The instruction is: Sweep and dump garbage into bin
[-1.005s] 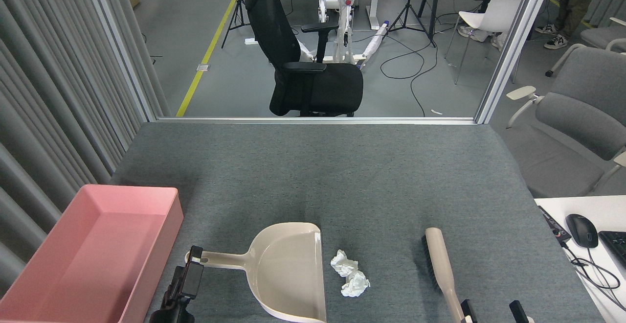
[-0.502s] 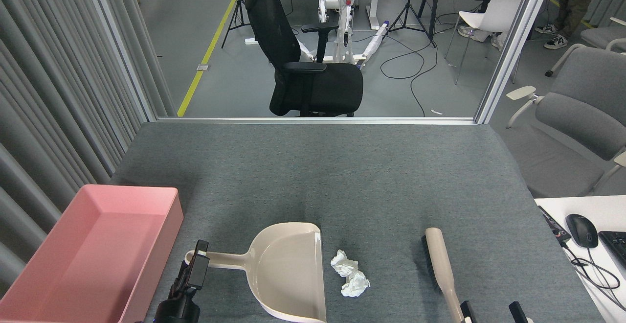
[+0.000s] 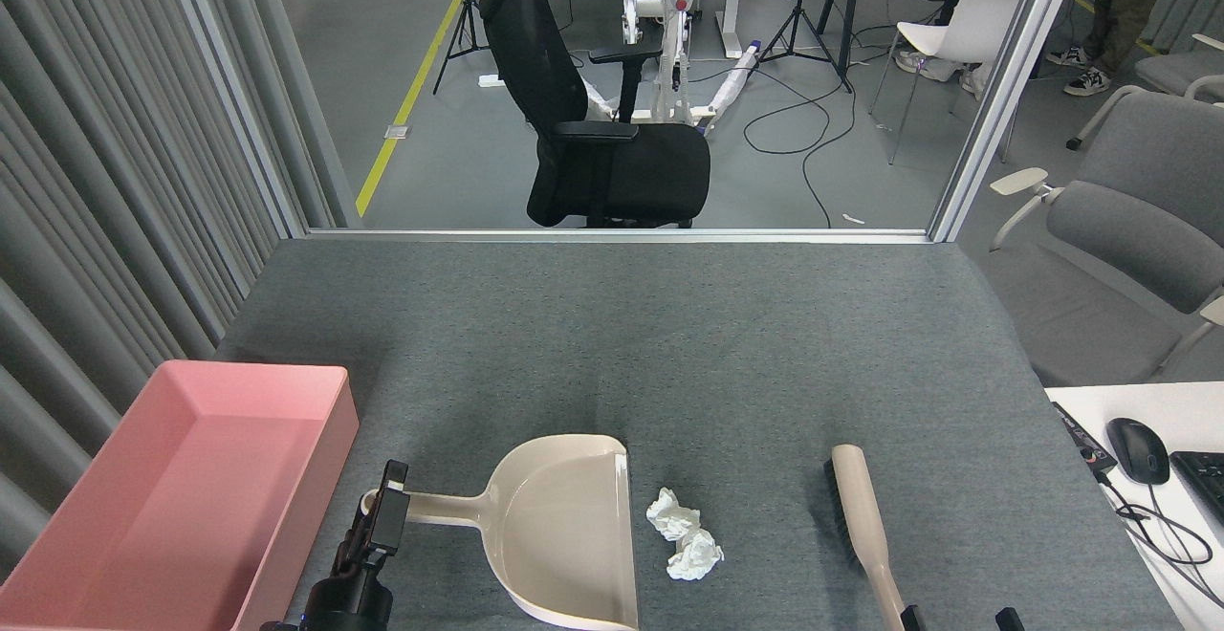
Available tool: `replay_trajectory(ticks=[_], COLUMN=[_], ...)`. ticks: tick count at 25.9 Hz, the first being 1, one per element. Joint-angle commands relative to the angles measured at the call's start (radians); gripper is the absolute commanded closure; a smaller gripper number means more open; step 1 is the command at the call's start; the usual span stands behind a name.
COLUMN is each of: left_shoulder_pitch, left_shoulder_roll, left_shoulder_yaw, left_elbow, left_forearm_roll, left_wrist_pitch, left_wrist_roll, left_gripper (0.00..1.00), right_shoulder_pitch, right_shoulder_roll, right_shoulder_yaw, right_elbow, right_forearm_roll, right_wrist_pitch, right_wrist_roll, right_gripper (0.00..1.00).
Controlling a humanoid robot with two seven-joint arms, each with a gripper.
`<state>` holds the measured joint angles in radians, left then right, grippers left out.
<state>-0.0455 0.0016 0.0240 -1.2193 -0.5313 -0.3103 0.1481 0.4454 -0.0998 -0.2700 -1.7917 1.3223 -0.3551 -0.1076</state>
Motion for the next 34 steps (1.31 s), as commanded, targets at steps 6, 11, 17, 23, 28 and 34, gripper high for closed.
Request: replay_trajectory(ticks=[6, 11, 17, 23, 28, 34], left_shoulder_pitch=[0.004, 0.004, 0.003, 0.004, 0.006, 0.004], left_shoulder_roll=[0.0, 0.0, 0.0, 0.003, 0.003, 0.0], left_shoulder_yaw=[-0.004, -0.01, -0.01, -0.01, -0.01, -0.01], left_elbow=[-0.002, -0.002, 0.003, -0.003, -0.003, -0.003], left_forearm_roll=[-0.007, -0.009, -0.033, -0.042, -0.055, -0.055], left_wrist_pitch=[-0.024, -0.029, -0.032, -0.047, -0.049, -0.047], left_wrist_roll=[0.004, 0.008, 0.024, 0.022, 0.024, 0.022], left_gripper=[0.39, 0.49, 0.59, 0.83, 0.88, 0.87], right_shoulder_pitch=[0.001, 0.001, 0.006, 0.01, 0.012, 0.018], right_shoulder_roll=[-0.001, -0.001, -0.005, -0.005, -0.001, -0.005], right_shoulder_yaw=[0.0, 0.0, 0.0, 0.0, 0.002, 0.012], right_elbow=[0.0, 0.0, 0.0, 0.0, 0.0, 0.0], right_forearm_roll=[0.0, 0.0, 0.0, 0.0, 0.0, 0.002], right_wrist_pitch=[0.001, 0.001, -0.001, -0.001, 0.002, 0.016], right_wrist_roll=[0.0, 0.0, -0.001, 0.0, 0.0, 0.002], right_gripper=[0.01, 0.01, 0.01, 0.01, 0.01, 0.01])
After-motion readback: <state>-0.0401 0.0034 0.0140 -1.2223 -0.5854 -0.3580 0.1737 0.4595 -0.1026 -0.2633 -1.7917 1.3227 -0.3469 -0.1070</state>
